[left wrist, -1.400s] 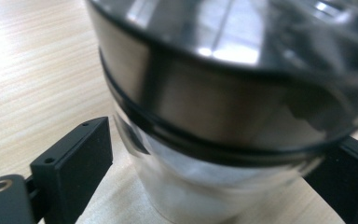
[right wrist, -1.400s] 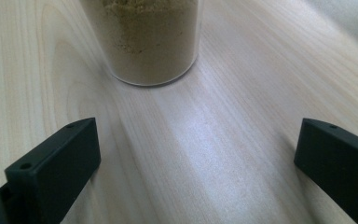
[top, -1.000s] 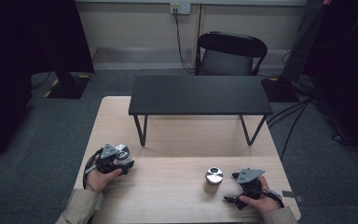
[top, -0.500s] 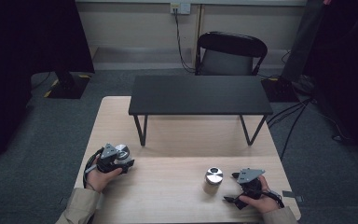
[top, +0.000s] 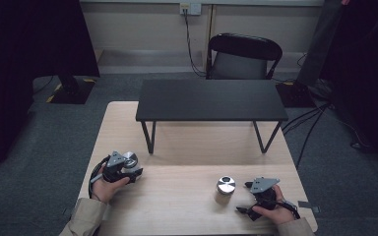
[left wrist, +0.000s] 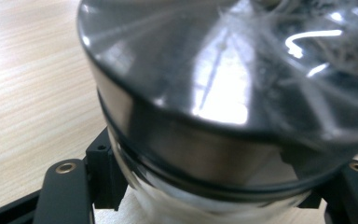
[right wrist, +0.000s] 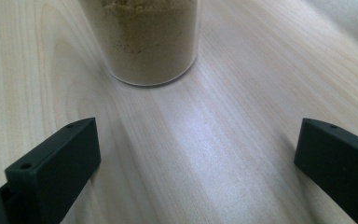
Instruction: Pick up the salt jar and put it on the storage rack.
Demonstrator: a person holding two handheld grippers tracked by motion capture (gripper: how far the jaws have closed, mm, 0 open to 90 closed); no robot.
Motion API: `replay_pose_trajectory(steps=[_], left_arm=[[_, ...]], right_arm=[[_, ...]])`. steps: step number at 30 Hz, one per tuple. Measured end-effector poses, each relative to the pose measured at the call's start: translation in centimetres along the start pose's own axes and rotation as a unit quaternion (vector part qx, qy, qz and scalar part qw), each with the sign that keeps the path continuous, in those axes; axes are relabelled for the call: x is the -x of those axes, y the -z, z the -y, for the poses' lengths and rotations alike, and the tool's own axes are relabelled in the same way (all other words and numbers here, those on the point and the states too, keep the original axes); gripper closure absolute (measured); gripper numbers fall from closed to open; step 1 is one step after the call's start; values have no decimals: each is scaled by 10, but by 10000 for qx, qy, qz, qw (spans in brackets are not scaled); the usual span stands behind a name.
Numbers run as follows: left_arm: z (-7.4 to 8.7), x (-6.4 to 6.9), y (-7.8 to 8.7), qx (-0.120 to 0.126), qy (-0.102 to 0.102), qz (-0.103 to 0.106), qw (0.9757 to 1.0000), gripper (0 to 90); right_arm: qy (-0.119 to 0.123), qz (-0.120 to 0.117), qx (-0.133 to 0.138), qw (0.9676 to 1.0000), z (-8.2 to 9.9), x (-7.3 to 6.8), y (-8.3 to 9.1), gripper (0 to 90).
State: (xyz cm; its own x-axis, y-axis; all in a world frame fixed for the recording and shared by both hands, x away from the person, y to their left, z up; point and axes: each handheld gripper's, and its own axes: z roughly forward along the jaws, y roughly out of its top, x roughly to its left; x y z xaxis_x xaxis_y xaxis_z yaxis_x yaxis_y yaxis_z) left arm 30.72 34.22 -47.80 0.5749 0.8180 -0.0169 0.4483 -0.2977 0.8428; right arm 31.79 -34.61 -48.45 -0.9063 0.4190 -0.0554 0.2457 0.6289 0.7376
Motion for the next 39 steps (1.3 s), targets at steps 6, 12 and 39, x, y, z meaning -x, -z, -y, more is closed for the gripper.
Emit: replay_pose_trajectory(steps=[6, 12, 39], left_arm=[[-7, 4, 4, 15, -81, 90, 9999, 299], [-22, 9, 11, -106, -115, 203, 9997, 300], [-83, 16, 38, 61, -408, 673, 9969, 301]], right_arm=[[-4, 7, 1, 10000, 0, 0, 0, 0], [-5, 9, 1, 10000, 0, 0, 0, 0], [-6, 11, 1, 10000, 0, 0, 0, 0]])
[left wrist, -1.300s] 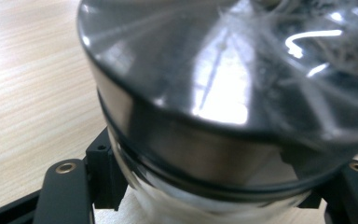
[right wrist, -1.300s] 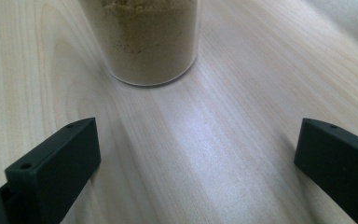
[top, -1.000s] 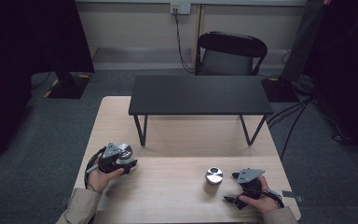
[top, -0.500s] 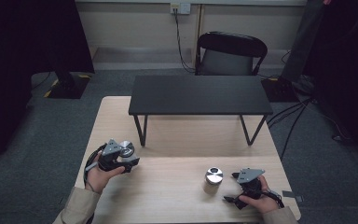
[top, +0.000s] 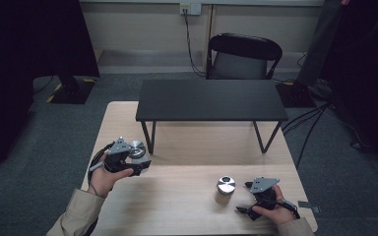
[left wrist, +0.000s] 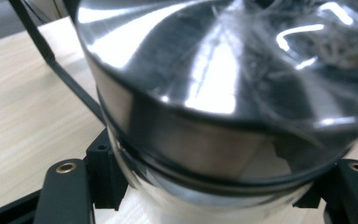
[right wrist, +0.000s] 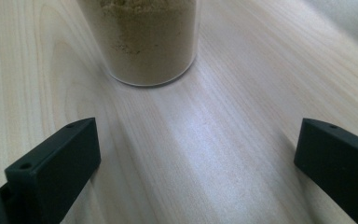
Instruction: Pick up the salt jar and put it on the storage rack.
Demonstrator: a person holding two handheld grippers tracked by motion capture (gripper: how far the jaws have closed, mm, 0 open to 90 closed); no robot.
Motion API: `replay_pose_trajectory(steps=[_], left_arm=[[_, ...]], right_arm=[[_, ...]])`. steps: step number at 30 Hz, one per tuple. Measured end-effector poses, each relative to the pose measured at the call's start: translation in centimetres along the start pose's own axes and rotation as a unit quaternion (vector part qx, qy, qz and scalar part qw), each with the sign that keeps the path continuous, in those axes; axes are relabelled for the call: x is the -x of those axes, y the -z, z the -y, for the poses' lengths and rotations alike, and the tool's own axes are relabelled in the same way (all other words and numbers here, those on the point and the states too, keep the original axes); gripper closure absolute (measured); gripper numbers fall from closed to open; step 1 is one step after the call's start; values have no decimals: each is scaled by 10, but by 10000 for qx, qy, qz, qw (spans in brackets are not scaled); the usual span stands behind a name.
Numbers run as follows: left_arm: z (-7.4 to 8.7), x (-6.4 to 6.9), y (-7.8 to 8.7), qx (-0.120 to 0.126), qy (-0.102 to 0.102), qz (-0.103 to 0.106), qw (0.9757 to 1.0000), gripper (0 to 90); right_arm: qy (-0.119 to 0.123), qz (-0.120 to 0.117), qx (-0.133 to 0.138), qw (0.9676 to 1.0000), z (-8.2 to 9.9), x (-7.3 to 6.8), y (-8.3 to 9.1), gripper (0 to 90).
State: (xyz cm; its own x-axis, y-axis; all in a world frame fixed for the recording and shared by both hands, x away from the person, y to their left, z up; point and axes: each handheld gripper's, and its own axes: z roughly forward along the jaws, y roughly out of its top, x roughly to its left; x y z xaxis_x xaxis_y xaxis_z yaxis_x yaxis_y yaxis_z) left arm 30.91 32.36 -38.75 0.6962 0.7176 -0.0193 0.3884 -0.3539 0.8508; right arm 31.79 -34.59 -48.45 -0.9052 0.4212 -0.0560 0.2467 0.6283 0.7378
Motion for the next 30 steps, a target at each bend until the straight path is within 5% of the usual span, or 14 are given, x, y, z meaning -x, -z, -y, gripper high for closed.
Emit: replay_pose_trajectory(steps=[17, 30], left_arm=[[-52, -3, 3, 133, -230, 347, 9990, 303], [-87, -3, 6, 164, -357, 388, 9985, 303]], right_arm=[[0, 0, -1, 10000, 0, 0, 0, 0], [-1, 0, -2, 10000, 0, 0, 0, 0]])
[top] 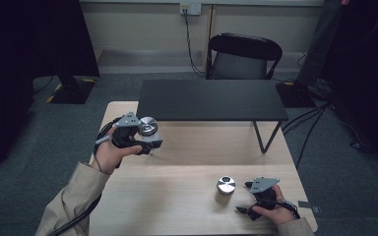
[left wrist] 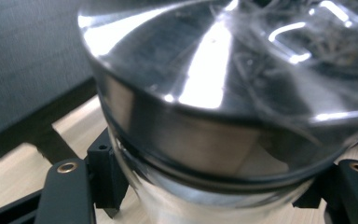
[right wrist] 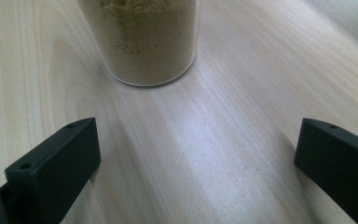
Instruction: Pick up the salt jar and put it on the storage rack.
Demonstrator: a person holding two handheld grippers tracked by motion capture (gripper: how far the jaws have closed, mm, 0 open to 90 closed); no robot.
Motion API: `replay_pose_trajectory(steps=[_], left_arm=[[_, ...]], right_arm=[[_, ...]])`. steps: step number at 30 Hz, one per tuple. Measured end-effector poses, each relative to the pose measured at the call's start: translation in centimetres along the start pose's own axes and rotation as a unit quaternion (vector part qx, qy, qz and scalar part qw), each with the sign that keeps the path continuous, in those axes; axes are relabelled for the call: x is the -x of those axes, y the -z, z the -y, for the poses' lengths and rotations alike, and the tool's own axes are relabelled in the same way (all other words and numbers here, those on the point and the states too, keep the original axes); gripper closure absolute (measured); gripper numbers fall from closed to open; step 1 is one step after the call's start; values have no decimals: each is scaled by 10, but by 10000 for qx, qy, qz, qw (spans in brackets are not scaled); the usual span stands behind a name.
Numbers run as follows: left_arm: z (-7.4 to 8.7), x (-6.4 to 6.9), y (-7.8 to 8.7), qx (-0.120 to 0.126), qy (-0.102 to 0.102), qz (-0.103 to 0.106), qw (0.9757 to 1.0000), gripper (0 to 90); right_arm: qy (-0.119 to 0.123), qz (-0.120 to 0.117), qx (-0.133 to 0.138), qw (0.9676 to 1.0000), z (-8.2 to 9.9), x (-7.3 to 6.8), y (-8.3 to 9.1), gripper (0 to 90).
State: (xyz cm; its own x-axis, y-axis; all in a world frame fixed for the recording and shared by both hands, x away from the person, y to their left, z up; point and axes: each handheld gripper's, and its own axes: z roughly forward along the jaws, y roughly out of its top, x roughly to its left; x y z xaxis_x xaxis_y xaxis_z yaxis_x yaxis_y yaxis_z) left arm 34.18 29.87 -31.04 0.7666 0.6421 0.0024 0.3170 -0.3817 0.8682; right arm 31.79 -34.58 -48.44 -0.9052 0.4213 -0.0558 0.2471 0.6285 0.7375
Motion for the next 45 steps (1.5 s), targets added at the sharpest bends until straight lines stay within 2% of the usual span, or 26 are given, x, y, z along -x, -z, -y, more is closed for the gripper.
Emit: replay_pose_trajectory(steps=[6, 8, 14, 23, 33, 45], left_arm=[[-13, -1, -1, 19, -32, -5, 10000, 303], [-19, -4, -3, 54, 16, 31, 10000, 303], [-35, -4, -8, 61, 14, -38, 10000, 303], [-50, -7, -14, 104, 52, -71, 9999, 303], [-69, -9, -26, 125, 91, -324, 9994, 304], [-85, -11, -44, 153, 84, -567, 9982, 304]], right_arm=[[0, 0, 0, 10000, 0, 0, 0, 0], [1, 1, 0, 10000, 0, 0, 0, 0], [1, 0, 0, 10000, 0, 0, 0, 0], [-1, -1, 0, 10000, 0, 0, 0, 0], [0, 0, 0, 10000, 0, 0, 0, 0], [5, 3, 11, 10000, 0, 0, 0, 0]])
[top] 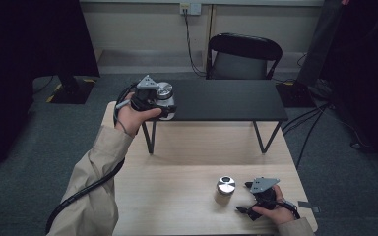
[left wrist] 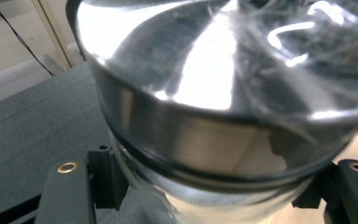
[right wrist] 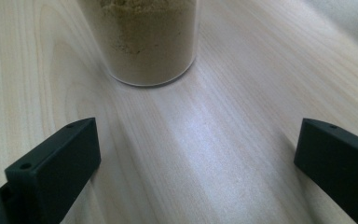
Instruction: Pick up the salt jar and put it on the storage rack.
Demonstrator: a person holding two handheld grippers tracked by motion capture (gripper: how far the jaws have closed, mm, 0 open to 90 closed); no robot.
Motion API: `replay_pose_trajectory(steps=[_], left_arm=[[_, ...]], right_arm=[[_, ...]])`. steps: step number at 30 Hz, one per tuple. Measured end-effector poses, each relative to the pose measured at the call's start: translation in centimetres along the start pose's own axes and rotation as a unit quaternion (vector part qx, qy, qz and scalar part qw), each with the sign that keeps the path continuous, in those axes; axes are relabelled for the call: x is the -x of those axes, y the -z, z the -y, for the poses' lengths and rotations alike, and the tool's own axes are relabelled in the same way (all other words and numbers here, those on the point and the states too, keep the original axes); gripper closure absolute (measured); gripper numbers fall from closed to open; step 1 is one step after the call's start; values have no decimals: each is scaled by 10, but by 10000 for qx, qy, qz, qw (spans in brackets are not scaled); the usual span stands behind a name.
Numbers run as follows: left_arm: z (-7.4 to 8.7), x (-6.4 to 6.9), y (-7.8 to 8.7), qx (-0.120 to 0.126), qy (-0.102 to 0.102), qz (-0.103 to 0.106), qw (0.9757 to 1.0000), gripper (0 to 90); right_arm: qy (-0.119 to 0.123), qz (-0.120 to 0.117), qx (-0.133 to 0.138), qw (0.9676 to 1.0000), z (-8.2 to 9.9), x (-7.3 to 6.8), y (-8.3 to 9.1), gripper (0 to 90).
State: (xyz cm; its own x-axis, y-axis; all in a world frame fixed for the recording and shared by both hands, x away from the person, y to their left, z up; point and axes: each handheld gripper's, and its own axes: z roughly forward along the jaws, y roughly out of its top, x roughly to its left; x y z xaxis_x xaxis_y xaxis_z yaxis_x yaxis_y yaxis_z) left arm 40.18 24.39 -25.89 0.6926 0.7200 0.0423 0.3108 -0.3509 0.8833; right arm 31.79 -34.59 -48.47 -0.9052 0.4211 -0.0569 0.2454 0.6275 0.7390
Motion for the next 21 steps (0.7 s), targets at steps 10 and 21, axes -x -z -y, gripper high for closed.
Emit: replay_pose_trajectory(steps=[10, 21], left_arm=[[-7, 0, -15, -56, 39, -89, 9999, 304], [-11, -1, -29, -131, 71, -167, 9997, 304]], right_arm=[[-7, -2, -1, 10000, 0, 0, 0, 0], [-6, -1, -1, 10000, 0, 0, 0, 0]])
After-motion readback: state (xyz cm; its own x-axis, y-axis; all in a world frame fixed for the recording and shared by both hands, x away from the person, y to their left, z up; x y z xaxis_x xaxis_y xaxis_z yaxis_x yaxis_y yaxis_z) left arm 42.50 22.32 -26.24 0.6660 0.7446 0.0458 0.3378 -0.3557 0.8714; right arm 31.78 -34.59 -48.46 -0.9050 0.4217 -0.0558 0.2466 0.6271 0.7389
